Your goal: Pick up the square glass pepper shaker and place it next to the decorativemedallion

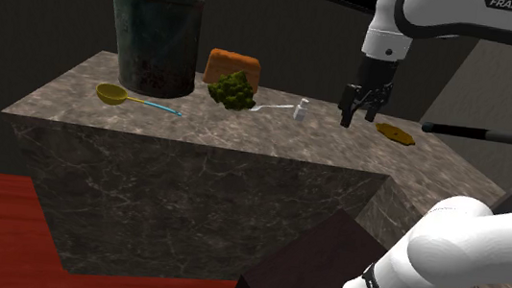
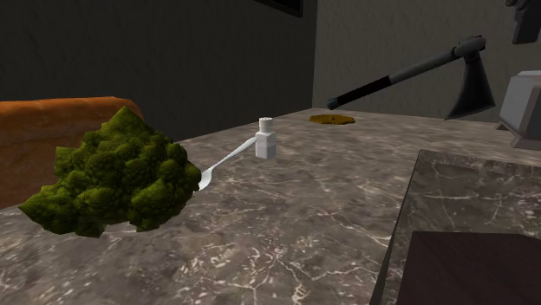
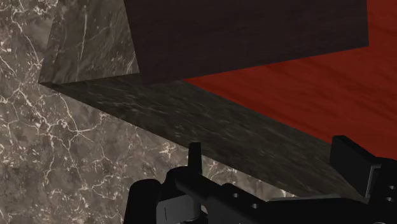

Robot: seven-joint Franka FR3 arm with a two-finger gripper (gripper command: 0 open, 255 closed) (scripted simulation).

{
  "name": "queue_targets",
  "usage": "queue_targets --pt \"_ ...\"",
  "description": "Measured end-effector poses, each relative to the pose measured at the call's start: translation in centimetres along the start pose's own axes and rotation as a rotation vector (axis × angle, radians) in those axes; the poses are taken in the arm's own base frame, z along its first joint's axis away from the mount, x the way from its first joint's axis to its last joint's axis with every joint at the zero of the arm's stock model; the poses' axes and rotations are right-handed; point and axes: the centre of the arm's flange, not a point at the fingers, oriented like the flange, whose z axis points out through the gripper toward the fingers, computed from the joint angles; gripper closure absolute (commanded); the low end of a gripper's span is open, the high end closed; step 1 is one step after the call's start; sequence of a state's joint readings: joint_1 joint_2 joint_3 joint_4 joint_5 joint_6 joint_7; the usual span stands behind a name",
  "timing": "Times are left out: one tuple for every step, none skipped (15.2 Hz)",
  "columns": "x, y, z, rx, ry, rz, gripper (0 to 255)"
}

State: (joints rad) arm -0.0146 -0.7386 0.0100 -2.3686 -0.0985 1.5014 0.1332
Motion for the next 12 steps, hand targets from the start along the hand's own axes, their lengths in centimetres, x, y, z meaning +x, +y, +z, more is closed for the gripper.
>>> queue_targets --pt "0.0 0.0 0.0 0.000 0.000 0.000 0" --pt "0.6 0.3 -0.1 0.002 -0.001 -0.001 0" --pt "1.4 0.7 0.1 0.004 -0.005 -0.002 0" --pt "2.5 1.2 0.2 0.008 -0.008 -0.004 0" --pt "3.7 1.7 0.4 0.011 -0.011 -0.006 0" --pt "4.9 2.6 0.8 0.014 -0.015 -0.007 0" --pt "6.0 3.4 1.2 0.018 -0.019 -0.009 0" --pt "7.0 3.8 1.3 0.021 -0.022 -0.011 0" --pt "8.5 4.7 1.4 0.025 -0.025 -0.013 0" --pt "9.6 5.3 1.7 0.028 -0.029 -0.015 0" --pt "10.7 5.8 1.7 0.031 -0.033 -0.017 0" --pt "12.2 6.5 1.8 0.035 -0.036 -0.019 0"
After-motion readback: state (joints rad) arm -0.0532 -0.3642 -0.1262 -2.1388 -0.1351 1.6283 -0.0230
